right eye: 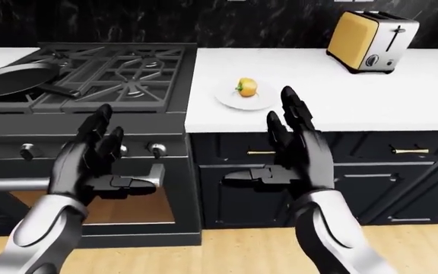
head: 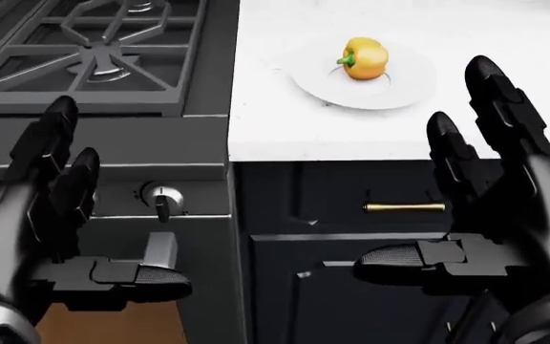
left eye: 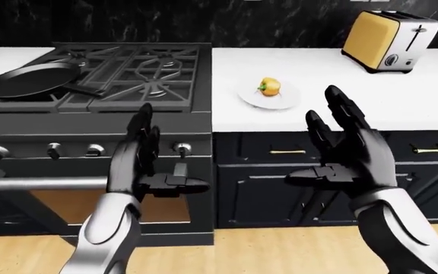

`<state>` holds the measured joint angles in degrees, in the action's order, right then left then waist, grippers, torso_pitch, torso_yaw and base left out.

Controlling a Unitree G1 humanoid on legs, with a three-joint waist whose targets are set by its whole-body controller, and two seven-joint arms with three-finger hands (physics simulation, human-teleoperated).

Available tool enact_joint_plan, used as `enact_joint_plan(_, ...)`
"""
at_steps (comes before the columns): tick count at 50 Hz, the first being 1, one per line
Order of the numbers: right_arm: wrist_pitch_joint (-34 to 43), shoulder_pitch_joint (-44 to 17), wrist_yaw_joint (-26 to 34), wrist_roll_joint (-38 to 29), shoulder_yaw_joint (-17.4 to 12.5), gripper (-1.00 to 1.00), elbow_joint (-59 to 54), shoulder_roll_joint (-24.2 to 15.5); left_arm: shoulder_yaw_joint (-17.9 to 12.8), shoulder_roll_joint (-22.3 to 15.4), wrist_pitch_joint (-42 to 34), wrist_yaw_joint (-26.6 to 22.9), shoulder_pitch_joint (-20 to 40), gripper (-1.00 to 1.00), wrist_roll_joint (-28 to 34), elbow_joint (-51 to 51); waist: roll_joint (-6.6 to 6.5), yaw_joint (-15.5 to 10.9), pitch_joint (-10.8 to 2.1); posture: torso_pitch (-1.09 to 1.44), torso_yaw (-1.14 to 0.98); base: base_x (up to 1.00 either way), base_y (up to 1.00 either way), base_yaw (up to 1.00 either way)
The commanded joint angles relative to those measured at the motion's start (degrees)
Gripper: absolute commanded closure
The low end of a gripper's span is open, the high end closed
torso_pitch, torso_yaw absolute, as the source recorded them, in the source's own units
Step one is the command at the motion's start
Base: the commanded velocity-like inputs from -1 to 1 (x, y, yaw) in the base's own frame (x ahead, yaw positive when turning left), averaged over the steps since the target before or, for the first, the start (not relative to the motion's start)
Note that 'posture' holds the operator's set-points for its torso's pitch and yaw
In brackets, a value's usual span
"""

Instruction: Pick the bell pepper from the plate and place it in the pan.

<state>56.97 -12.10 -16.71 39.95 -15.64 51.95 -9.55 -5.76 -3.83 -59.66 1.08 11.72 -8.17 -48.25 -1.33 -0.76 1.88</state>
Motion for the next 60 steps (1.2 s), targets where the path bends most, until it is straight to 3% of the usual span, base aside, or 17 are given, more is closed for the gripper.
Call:
enact_joint_plan(1,-2.1,-0.9,0.0,0.1,-0.5,-1.00,1.4,-0.5,0.3,0.0,1.7,-0.3,1.1,-1.00,-0.4,-1.6,-0.15,0.1,-0.44,0.00,0.00,0.20,0.00,0.00)
enact_joint_plan(7,-1.9,-1.3,-0.5,0.8,-0.8,-1.00,1.4,-0.7,0.7,0.0,1.7,-0.2,1.2,-1.00,-0.3,-1.6,6.56,-0.5,-1.39,0.00,0.00,0.20,0.00,0.00)
enact_joint_plan(8,-1.8,-1.4,-0.6,1.0,-0.9,-1.00,1.5,-0.8,0.6,0.0,1.4,-0.2,1.4,-1.00,-0.3,-1.8,3.99,0.3,-0.43,0.00,0.00,0.20,0.00,0.00)
enact_joint_plan(10,-1.7,-1.6,-0.9,1.3,-1.0,-1.00,1.5,-1.0,0.5,0.0,1.0,-0.2,1.6,-1.00,-0.4,-2.0,5.03,0.3,-0.09,0.00,0.00,0.20,0.00,0.00)
enact_joint_plan(16,-1.6,-2.0,-1.4,2.2,-1.3,-1.00,1.3,-1.6,0.7,0.1,0.2,0.0,2.2,-1.00,-0.4,-2.4,2.17,0.8,0.53,0.00,0.00,0.20,0.00,0.00)
enact_joint_plan(20,-1.3,-2.4,-2.1,3.0,-1.3,-1.00,1.6,-1.9,0.4,0.0,-0.3,0.0,2.5,-1.00,-0.6,-2.7,-3.15,1.2,-1.01,0.00,0.00,0.20,0.00,0.00)
enact_joint_plan(29,-2.1,-1.8,-2.2,2.9,-0.9,-1.00,1.5,-1.8,0.4,0.0,0.5,0.0,1.9,-1.00,-0.6,-2.3,1.14,-0.1,-0.13,0.00,0.00,0.20,0.00,0.00)
enact_joint_plan(33,-2.3,-1.6,-2.0,2.8,-1.0,-1.00,1.6,-1.8,0.4,0.0,0.8,-0.1,1.7,-1.00,-0.6,-2.2,6.50,-0.3,-1.10,0.00,0.00,0.20,0.00,0.00)
enact_joint_plan(34,-2.6,-1.4,-1.8,2.6,-0.9,-1.00,1.5,-1.8,0.4,0.0,0.8,-0.1,1.7,-1.00,-0.6,-2.2,4.58,0.4,-0.78,0.00,0.00,0.20,0.00,0.00)
enact_joint_plan(36,-2.7,-1.2,-1.8,2.5,-0.9,-1.00,1.5,-1.7,0.5,0.0,1.1,-0.1,1.4,-1.00,-0.6,-2.0,5.17,0.3,-0.30,0.00,0.00,0.19,0.00,0.00)
enact_joint_plan(42,-3.3,-0.6,-1.0,1.8,-0.8,-1.00,1.2,-1.5,0.7,0.1,1.2,0.0,1.3,-1.00,-0.4,-2.0,2.13,0.8,0.29,0.00,0.00,0.20,0.00,0.00)
enact_joint_plan(46,-3.2,-0.7,-0.9,1.8,-0.9,-1.00,1.3,-1.5,0.7,0.2,1.2,0.0,1.2,-1.00,-0.4,-2.0,-3.52,1.2,-1.25,0.00,0.00,0.20,0.00,0.00)
enact_joint_plan(47,-3.2,-0.7,-1.0,1.8,-0.9,-1.00,1.3,-1.4,0.7,0.1,1.5,-0.1,1.2,-1.00,-0.3,-1.9,-1.19,0.4,-0.78,0.00,0.00,0.20,0.00,0.00)
enact_joint_plan(49,-3.0,-0.8,-1.0,1.8,-0.8,-1.00,1.4,-1.4,0.7,0.1,1.7,-0.2,1.0,-1.00,-0.3,-1.8,-1.81,0.3,-0.45,0.00,0.00,0.20,0.00,0.00)
enact_joint_plan(55,-3.0,-0.8,-1.0,1.7,-1.0,-1.00,1.6,-1.2,0.6,0.2,1.7,-0.3,0.9,-1.00,-0.4,-1.9,1.14,-0.2,-0.28,0.00,0.00,0.20,0.00,0.00)
enact_joint_plan(59,-2.2,-1.3,-1.9,2.7,-1.6,-1.00,2.3,-1.7,0.5,0.1,0.7,-0.2,1.2,-1.00,-0.6,-2.8,6.62,-0.4,-1.37,0.00,0.00,0.20,0.00,0.00)
enact_joint_plan(60,-2.5,-1.5,-1.8,2.6,-1.8,-1.00,1.9,-1.9,0.6,0.1,1.4,-0.3,1.0,-1.00,-0.4,-2.0,4.62,0.4,-0.85,0.00,0.00,0.20,0.00,0.00)
